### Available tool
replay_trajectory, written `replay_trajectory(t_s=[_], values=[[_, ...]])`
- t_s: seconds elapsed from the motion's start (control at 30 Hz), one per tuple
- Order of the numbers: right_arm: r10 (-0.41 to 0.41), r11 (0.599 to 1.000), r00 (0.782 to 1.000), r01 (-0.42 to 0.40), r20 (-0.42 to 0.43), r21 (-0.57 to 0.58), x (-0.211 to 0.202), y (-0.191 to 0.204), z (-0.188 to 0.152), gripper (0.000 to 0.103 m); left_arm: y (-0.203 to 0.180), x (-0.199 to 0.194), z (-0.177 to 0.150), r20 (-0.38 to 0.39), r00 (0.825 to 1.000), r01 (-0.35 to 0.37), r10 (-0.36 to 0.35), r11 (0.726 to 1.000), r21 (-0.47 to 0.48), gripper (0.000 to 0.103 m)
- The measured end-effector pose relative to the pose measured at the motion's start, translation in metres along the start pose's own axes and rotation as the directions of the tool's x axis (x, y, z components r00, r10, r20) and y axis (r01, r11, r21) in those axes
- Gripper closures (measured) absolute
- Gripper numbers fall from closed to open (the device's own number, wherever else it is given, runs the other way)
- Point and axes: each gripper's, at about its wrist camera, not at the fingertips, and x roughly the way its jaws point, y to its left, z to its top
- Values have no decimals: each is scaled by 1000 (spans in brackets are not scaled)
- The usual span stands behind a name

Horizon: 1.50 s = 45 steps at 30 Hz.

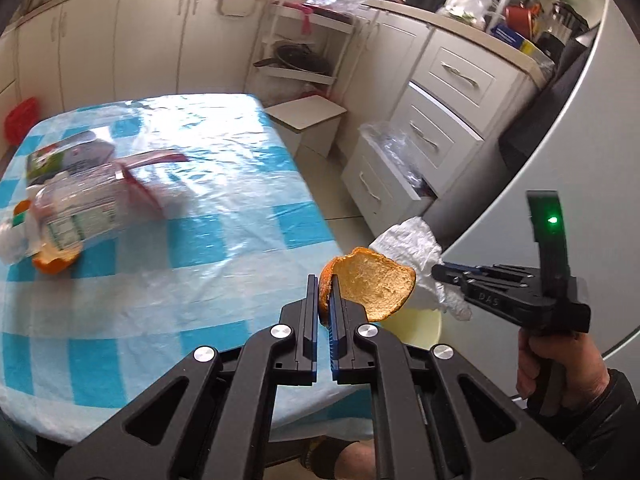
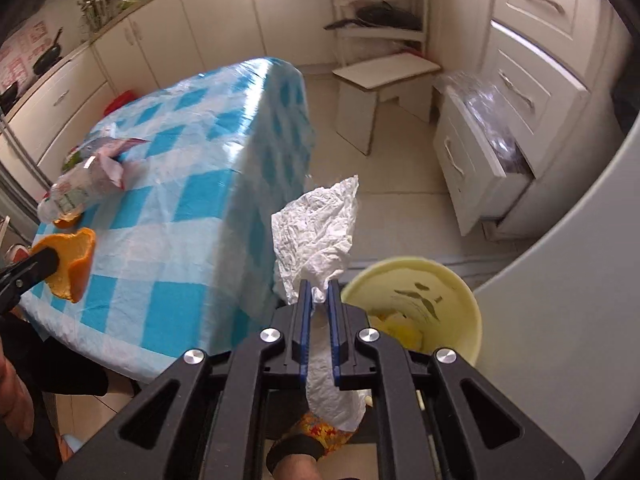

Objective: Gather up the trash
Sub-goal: 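Carry both items to the yellow bucket and release them inside, then move both open tools back over the table toward the bottle and peels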

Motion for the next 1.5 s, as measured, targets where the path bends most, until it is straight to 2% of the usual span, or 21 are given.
replay_trajectory(t_s=[0.1, 0.17, 0.27, 0.3, 0.33, 0.37, 0.43, 0.5, 0.57, 0.67, 0.7, 0.77, 0.8, 0.83, 0.97, 1.13, 1.33, 1.5], values=[[-55, 996, 994, 62, -96, 71, 24, -28, -8, 94, -41, 33, 3, -43, 999, 30, -28, 998, 53, 99], [-104, 989, 987, 115, -122, 92, 30, -41, -9, 94, -65, 56, 2, -77, 996, 42, -36, 996, 75, 99], [-118, 977, 983, 141, -143, 158, 36, -64, -9, 94, -96, 91, -7, -130, 991, 48, -34, 993, 105, 99], [-127, 970, 981, 154, -146, 187, 36, -72, -8, 92, -104, 102, -10, -146, 989, 46, -30, 993, 112, 99], [-127, 965, 982, 156, -142, 213, 34, -77, -7, 85, -109, 111, -15, -162, 987, 44, -25, 992, 116, 99], [-117, 958, 985, 146, -129, 249, 31, -85, -6, 72, -114, 120, -19, -178, 984, 40, -19, 992, 118, 99], [-100, 942, 992, 119, -76, 314, 18, -95, -3, 55, -122, 138, -26, -209, 978, 27, 0, 992, 126, 99], [-90, 935, 996, 84, 0, 344, -2, -99, 2, 53, -125, 153, -33, -228, 974, 14, 17, 991, 134, 99], [-81, 928, 993, 44, 84, 369, -21, -99, 7, 46, -128, 168, -36, -249, 968, 0, 36, 990, 141, 99], [-64, 930, 976, -16, 206, 368, -47, -96, 15, 38, -134, 183, -39, -273, 960, -14, 57, 988, 156, 96], [-65, 930, 967, -30, 245, 365, -55, -94, 17, 36, -137, 186, -41, -282, 958, -12, 59, 986, 164, 90], [-60, 930, 951, -58, 304, 363, -67, -91, 20, 33, -142, 187, -41, -278, 958, -18, 69, 983, 185, 74], [-53, 929, 943, -74, 328, 363, -72, -90, 21, 33, -144, 186, -42, -265, 961, -24, 78, 980, 199, 62], [-49, 928, 938, -84, 344, 362, -75, -89, 23, 32, -146, 184, -42, -252, 964, -29, 84, 976, 214, 57], [-47, 930, 926, -96, 374, 354, -79, -85, 29, 30, -147, 177, -44, -234, 967, -39, 99, 968, 247, 50], [-57, 924, 921, -98, 386, 370, -83, -85, 27, 29, -148, 162, -41, -192, 974, -63, 119, 959, 276, 33], [-64, 929, 916, -91, 396, 359, -85, -75, 31, 26, -141, 129, -37, -138, 980, -94, 144, 944, 316, 25], [-75, 941, 894, -83, 441, 328, -93, -55, 38, 22, -119, 83, -26, -56, 983, -148, 177, 931, 335, 20]])
